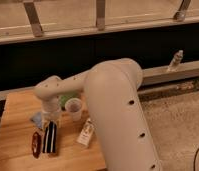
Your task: Place the eraser on the white sponge
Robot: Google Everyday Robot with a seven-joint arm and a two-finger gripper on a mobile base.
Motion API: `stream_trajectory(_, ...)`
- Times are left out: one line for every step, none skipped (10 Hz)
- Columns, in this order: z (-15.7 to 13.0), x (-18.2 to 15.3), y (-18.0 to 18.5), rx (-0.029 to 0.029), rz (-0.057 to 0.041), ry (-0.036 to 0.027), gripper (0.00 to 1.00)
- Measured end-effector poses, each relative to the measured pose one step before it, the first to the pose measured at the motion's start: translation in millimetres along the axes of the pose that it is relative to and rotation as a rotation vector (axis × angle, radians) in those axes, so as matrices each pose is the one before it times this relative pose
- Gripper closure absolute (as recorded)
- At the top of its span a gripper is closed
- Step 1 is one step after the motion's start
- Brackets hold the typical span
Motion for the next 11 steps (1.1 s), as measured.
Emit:
stream_trajectory(-4.52,-8.89,-2.89,0.00597,-0.01137,-0.00272,1.0)
stream_trajectory(-4.51,-9.92,-0.01,-0.00078,-0.02107,-0.00192,1.0)
stream_trajectory(-6.42,-14.31,-4.32,-0.00084,-0.02422,-0.00105,1.0)
stream_trajectory(-6.64,-15.08,-7.37,0.00631,-0.01681,-0.00181,1.0)
stream_trajectory(-7.54,-21.35,4.24,0.00446,-0.04049,-0.00463,1.0)
stream_trajectory(-3.23,-10.54,5.4,0.00456,-0.02586,0.00016,1.0)
stream_trajectory(-5.37,-13.79,8.1,0.00596,-0.03719,-0.00261,1.0)
stream_trajectory(-5.03,-10.8,4.29,0.00196,-0.02621,-0.00559,1.0)
stream_trajectory(-3.79,-7.57,9.48,-0.00237,-0.03085,-0.00577,1.0)
stream_trajectory(-1.8,-5.62,10.24,-0.00344,-0.02964,-0.00348,1.0)
stream_trajectory(-1.97,-6.97,13.89,-0.00977,-0.04037,-0.0058,1.0)
